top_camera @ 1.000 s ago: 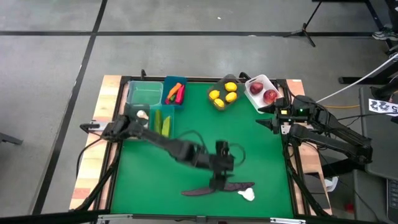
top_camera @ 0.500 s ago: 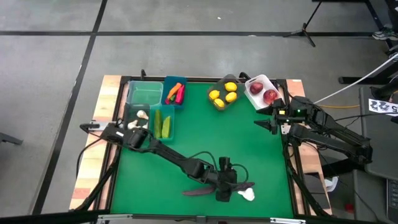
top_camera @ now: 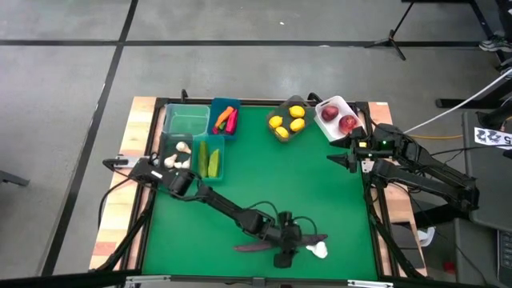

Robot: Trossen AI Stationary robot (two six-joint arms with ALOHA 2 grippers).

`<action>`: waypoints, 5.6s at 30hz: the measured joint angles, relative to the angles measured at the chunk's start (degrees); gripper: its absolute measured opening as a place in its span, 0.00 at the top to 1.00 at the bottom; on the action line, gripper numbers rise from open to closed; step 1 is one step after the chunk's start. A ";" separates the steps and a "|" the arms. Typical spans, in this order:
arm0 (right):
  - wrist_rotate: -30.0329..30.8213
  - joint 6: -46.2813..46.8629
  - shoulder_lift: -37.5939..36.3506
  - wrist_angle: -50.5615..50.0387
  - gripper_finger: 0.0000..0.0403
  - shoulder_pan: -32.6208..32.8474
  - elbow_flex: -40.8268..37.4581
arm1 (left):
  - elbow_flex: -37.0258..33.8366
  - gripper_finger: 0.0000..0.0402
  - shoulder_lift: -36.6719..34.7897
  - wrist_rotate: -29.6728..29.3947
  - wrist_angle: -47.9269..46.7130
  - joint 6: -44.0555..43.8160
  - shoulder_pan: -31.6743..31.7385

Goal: Sort produce into baskets
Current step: Put the purple eggplant into the transparent bin

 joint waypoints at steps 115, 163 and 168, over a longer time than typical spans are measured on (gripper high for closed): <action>-0.50 -0.85 0.00 -0.02 0.08 0.00 -0.02 | -63.09 0.52 -72.69 -44.53 -36.31 -110.23 38.81; -0.48 -0.87 -0.02 0.00 0.08 0.01 -0.02 | -64.37 0.52 -90.57 -2.07 -47.58 -31.93 51.42; -0.49 -0.87 -0.01 0.00 0.08 0.00 -0.02 | -64.37 0.52 -90.57 -2.39 -47.51 -42.19 57.18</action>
